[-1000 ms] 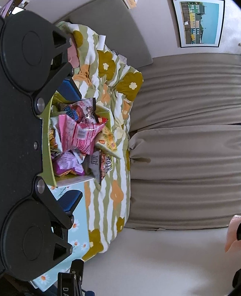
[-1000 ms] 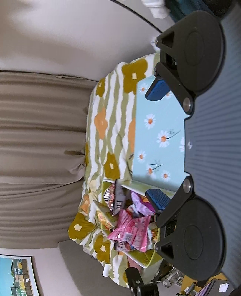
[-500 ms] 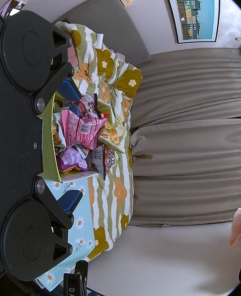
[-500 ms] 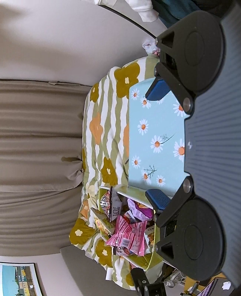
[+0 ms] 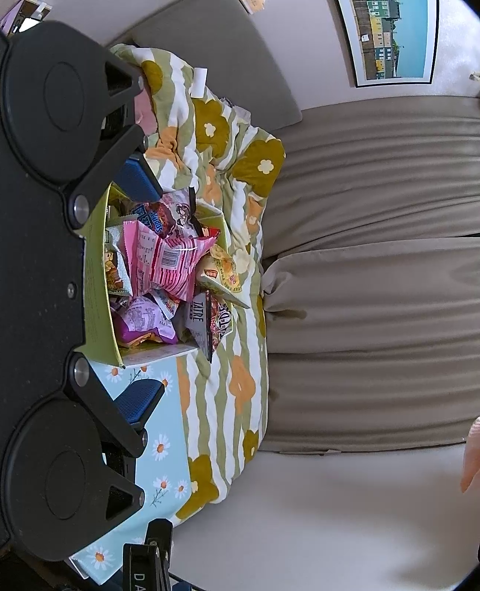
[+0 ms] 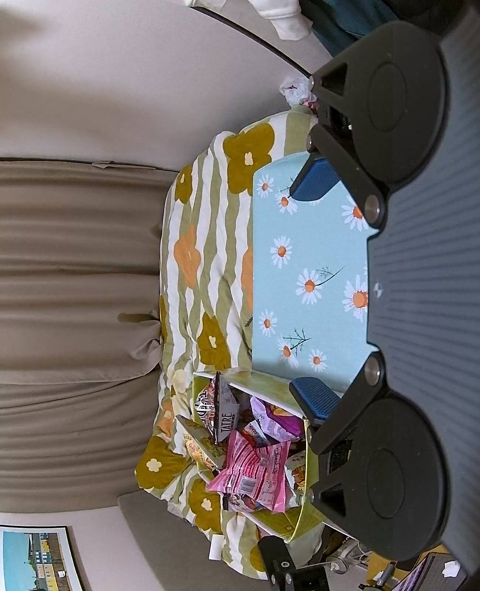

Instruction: Organize snacks

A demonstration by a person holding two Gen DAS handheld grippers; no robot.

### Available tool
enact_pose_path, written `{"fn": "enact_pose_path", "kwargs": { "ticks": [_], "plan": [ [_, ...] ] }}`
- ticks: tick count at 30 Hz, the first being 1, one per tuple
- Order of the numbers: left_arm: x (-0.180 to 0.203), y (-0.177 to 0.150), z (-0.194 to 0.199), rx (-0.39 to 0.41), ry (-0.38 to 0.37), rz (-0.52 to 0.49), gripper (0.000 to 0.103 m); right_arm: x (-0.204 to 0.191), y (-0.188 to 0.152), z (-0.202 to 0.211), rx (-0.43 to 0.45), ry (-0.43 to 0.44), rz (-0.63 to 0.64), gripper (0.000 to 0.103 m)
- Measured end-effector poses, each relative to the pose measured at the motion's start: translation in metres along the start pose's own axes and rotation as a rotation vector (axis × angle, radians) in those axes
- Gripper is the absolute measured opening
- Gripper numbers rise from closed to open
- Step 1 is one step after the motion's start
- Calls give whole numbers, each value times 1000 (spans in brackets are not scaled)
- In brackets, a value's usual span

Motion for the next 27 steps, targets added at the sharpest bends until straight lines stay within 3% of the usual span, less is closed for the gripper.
{"fn": "enact_pose_path", "kwargs": {
  "ticks": [27],
  "plan": [
    [3,5,-14,-4,-4,-2,103,1,0,-13,-10,-2,-6,103]
  ]
}}
Point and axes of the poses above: each gripper's, at about its wrist camera, not at the fingertips, and z roughly against the way its jaws point, x to its right, y to its top, the point moved 7 cm from there along -z, roughly the way its jaws point, and after that the axes turned 2 degrees about y, right-handed, at the moved point
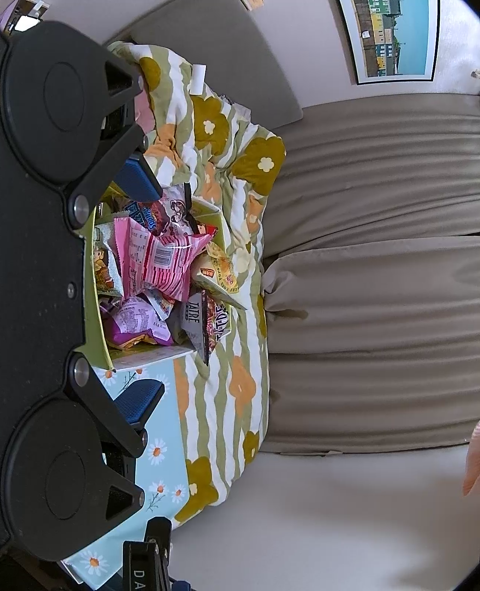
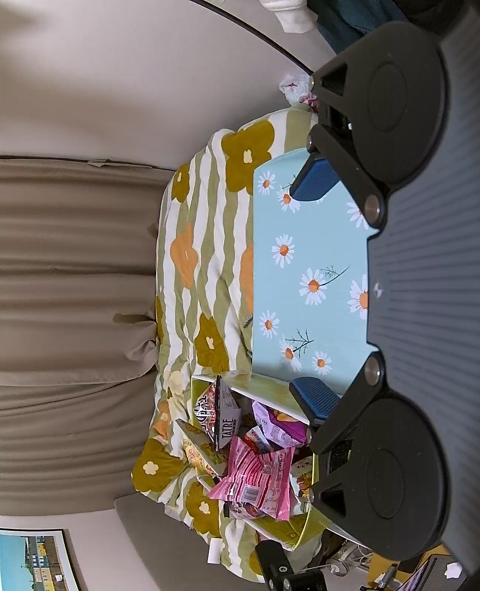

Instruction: Organize snacks

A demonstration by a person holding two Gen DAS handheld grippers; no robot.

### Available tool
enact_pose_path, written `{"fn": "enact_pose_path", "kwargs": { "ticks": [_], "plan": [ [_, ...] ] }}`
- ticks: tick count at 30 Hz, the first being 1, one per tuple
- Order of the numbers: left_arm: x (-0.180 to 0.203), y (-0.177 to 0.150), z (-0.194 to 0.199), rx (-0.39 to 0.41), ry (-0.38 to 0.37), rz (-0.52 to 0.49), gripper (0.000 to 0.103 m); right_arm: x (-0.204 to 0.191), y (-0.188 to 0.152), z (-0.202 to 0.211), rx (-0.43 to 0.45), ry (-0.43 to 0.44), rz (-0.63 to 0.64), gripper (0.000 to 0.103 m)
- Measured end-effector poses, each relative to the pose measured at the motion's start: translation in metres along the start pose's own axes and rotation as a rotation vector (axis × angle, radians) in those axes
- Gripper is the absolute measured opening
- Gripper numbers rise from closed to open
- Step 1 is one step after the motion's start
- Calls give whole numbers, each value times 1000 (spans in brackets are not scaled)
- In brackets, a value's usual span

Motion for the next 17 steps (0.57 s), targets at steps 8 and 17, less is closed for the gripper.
{"fn": "enact_pose_path", "kwargs": {
  "ticks": [8,17],
  "plan": [
    [-3,3,-5,-8,19,8,103,0,1,-1,0,0,-1,103],
    [-11,5,-13,-14,3,35,103,-1,5,-7,-2,2,-5,103]
  ]
}}
Point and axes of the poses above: each gripper's, at about its wrist camera, not at the fingertips, and z roughly against the way its jaws point, x to its right, y to its top, the point moved 7 cm from there along -z, roughly the way its jaws point, and after that the axes turned 2 degrees about y, right-handed, at the moved point
